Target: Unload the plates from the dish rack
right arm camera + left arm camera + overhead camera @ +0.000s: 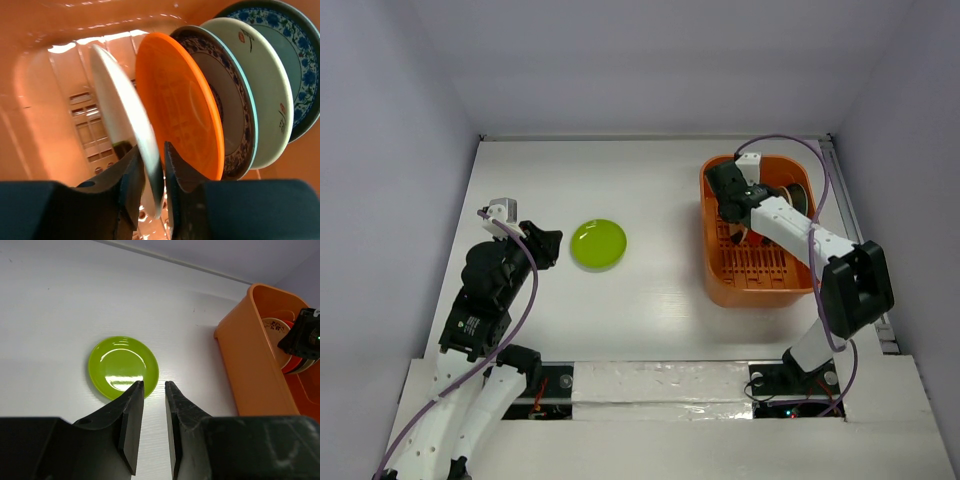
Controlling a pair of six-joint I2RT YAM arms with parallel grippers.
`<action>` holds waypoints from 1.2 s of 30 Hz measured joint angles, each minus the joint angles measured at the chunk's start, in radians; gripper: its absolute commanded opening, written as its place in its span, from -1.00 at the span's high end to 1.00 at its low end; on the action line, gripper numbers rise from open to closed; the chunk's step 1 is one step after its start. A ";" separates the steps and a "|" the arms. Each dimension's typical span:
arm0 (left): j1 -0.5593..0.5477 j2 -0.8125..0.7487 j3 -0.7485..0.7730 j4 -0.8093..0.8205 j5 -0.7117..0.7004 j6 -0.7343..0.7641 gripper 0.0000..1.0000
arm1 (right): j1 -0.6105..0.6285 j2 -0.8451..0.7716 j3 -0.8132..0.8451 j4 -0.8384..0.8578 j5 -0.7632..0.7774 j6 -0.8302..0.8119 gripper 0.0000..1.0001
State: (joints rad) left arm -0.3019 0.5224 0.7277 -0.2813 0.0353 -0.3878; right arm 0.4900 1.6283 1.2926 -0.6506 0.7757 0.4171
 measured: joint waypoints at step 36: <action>0.000 -0.009 0.000 0.000 -0.001 -0.004 0.48 | 0.342 0.006 0.407 0.153 -0.245 -0.007 1.00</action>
State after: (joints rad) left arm -0.3019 0.5133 0.7277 -0.2813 0.0341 -0.3916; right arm 0.8322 1.6348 1.6993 -0.4976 0.5304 0.4099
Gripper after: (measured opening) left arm 0.253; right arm 0.163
